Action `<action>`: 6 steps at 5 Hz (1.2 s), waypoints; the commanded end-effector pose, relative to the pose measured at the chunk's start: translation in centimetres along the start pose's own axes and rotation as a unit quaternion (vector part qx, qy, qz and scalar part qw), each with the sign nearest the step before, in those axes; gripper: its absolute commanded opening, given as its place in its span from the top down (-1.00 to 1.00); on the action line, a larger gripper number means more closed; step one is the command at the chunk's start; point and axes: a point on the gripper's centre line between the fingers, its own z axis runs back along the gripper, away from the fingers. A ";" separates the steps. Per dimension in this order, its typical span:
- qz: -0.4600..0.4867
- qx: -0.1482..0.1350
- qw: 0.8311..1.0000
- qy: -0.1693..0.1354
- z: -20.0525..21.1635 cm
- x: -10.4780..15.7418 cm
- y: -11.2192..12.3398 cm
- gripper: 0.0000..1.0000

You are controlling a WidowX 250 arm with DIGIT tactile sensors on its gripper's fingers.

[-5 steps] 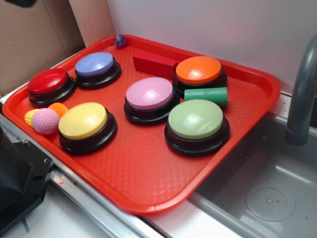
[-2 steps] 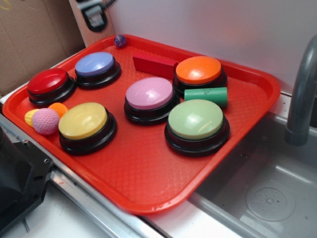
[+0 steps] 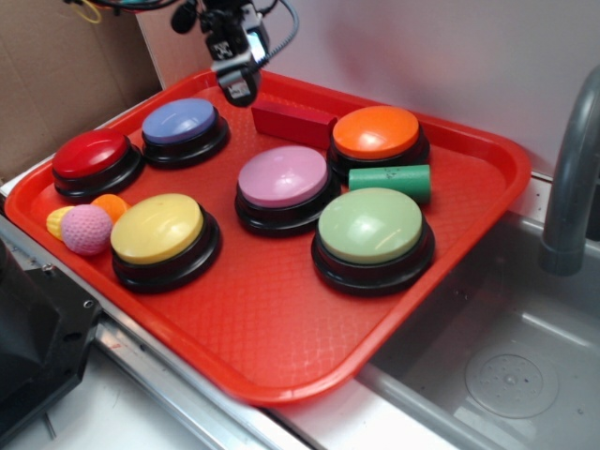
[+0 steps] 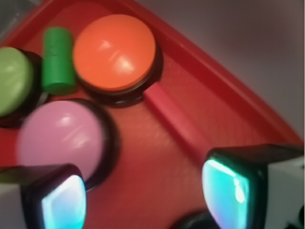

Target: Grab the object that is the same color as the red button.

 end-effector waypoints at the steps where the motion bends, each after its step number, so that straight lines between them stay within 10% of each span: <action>1: -0.080 0.007 0.996 -0.049 -2.0 1.4 2.7 -1.00; 3: -0.105 0.012 0.994 -0.040 -4.3 0.8 3.7 -1.00; 5: -0.135 0.027 0.990 -0.032 -4.8 0.7 2.7 1.00; 6: -0.134 0.023 0.990 -0.024 -5.0 0.8 2.5 1.00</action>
